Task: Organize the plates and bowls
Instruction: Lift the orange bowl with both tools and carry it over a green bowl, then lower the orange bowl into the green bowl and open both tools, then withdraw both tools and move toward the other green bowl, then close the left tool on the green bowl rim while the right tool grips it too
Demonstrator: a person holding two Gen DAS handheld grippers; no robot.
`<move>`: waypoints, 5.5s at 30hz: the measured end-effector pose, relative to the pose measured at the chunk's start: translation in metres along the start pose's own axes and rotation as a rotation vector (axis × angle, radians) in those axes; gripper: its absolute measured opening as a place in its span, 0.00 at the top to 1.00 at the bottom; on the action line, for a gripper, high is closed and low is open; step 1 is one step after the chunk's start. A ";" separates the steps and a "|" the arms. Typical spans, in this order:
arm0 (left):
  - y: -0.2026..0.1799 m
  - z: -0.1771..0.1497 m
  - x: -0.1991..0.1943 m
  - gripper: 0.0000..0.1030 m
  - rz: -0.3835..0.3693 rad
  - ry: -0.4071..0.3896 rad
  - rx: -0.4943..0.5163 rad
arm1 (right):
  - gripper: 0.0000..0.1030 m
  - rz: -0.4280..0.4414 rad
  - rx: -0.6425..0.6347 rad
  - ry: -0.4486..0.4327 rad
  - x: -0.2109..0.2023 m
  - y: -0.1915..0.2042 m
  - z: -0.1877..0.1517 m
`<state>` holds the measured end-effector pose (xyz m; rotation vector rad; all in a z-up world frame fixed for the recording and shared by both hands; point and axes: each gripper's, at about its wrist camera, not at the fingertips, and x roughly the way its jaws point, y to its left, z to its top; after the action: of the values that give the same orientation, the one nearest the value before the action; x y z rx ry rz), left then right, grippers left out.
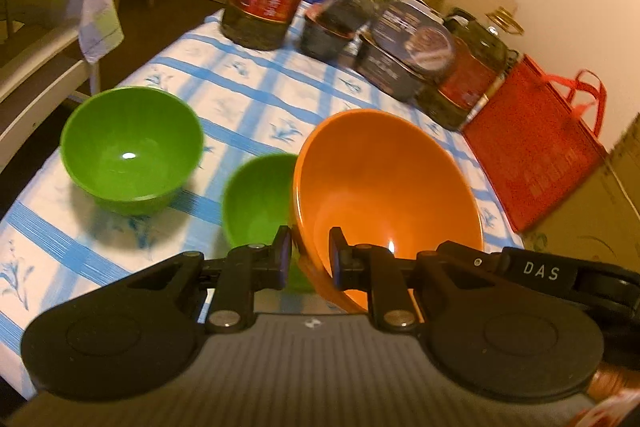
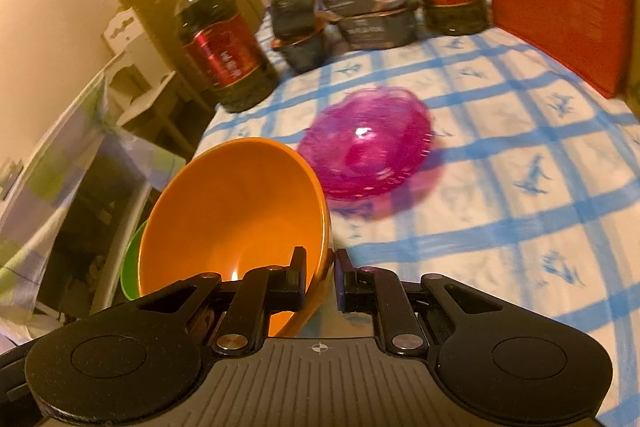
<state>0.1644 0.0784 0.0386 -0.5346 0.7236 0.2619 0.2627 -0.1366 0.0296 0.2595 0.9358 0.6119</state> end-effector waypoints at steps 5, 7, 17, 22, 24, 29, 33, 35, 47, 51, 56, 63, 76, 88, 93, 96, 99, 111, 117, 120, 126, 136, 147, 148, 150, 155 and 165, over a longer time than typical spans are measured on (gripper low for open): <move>0.014 0.010 0.008 0.84 0.014 0.002 -0.016 | 0.87 0.004 -0.012 0.027 0.020 0.011 0.004; 0.018 0.013 0.013 0.84 0.017 0.007 -0.021 | 0.87 0.004 -0.008 0.040 0.027 0.010 0.004; 0.029 0.020 0.040 0.84 0.039 0.037 -0.014 | 0.87 -0.027 -0.028 0.079 0.058 0.014 0.004; 0.035 0.019 0.053 0.84 0.045 0.063 -0.012 | 0.87 -0.046 -0.045 0.094 0.071 0.013 0.003; 0.037 0.018 0.058 0.84 0.048 0.072 -0.014 | 0.87 -0.052 -0.048 0.101 0.076 0.012 0.003; 0.042 0.015 0.065 0.84 0.054 0.083 -0.019 | 0.87 -0.056 -0.061 0.108 0.084 0.012 0.000; 0.044 0.014 0.068 0.84 0.058 0.089 -0.023 | 0.87 -0.056 -0.070 0.109 0.088 0.012 -0.002; 0.045 0.014 0.068 0.84 0.059 0.085 -0.017 | 0.87 -0.056 -0.076 0.105 0.089 0.013 -0.003; 0.043 0.013 0.068 0.84 0.061 0.083 -0.003 | 0.86 -0.061 -0.092 0.096 0.090 0.014 -0.005; 0.043 0.013 0.068 0.84 0.061 0.083 -0.006 | 0.86 -0.061 -0.090 0.095 0.090 0.014 -0.005; 0.043 0.012 0.067 0.82 0.063 0.083 -0.010 | 0.69 -0.058 -0.090 0.083 0.088 0.014 -0.003; 0.045 0.015 0.060 0.82 0.053 0.053 -0.019 | 0.62 -0.022 -0.065 0.061 0.081 0.013 0.001; 0.055 -0.002 0.017 0.67 0.052 0.014 -0.053 | 0.47 -0.038 -0.004 0.011 0.030 -0.001 -0.020; 0.066 -0.042 -0.028 0.50 0.050 0.033 -0.041 | 0.39 -0.073 0.008 0.053 -0.010 -0.001 -0.076; 0.071 -0.056 -0.049 0.40 0.045 0.037 -0.021 | 0.37 -0.065 0.026 0.085 -0.019 0.000 -0.099; 0.074 -0.062 -0.061 0.38 0.060 0.031 0.008 | 0.37 -0.073 0.014 0.093 -0.024 0.003 -0.110; 0.075 -0.066 -0.069 0.35 0.082 0.027 0.053 | 0.36 -0.083 -0.015 0.097 -0.028 0.008 -0.120; 0.091 -0.074 -0.088 0.29 0.116 0.025 0.134 | 0.35 -0.085 -0.064 0.108 -0.029 0.031 -0.142; 0.102 -0.074 -0.089 0.25 0.119 0.024 0.121 | 0.35 -0.090 -0.072 0.106 -0.025 0.037 -0.142; 0.105 -0.072 -0.088 0.25 0.120 0.028 0.117 | 0.35 -0.090 -0.074 0.108 -0.024 0.038 -0.141; 0.106 -0.070 -0.087 0.21 0.119 0.025 0.116 | 0.35 -0.086 -0.075 0.118 -0.019 0.040 -0.140; 0.116 -0.062 -0.078 0.20 0.103 0.046 0.101 | 0.35 -0.086 -0.075 0.124 -0.010 0.044 -0.137; 0.146 -0.023 -0.062 0.18 0.065 0.056 0.075 | 0.35 -0.011 -0.130 0.132 0.016 0.078 -0.128; 0.151 -0.018 -0.059 0.18 0.060 0.060 0.064 | 0.35 -0.004 -0.128 0.136 0.019 0.081 -0.128; 0.158 -0.011 -0.054 0.18 0.060 0.064 0.059 | 0.35 0.024 -0.113 0.145 0.028 0.089 -0.125; 0.178 0.012 -0.039 0.17 0.048 0.076 0.060 | 0.35 0.050 -0.053 0.120 0.046 0.107 -0.117; 0.213 0.064 -0.004 0.18 0.017 0.077 0.072 | 0.49 0.079 0.011 0.036 0.091 0.151 -0.090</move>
<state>0.1107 0.2908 0.0021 -0.4716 0.8093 0.2315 0.1724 0.0344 -0.0137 0.2967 0.9676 0.6860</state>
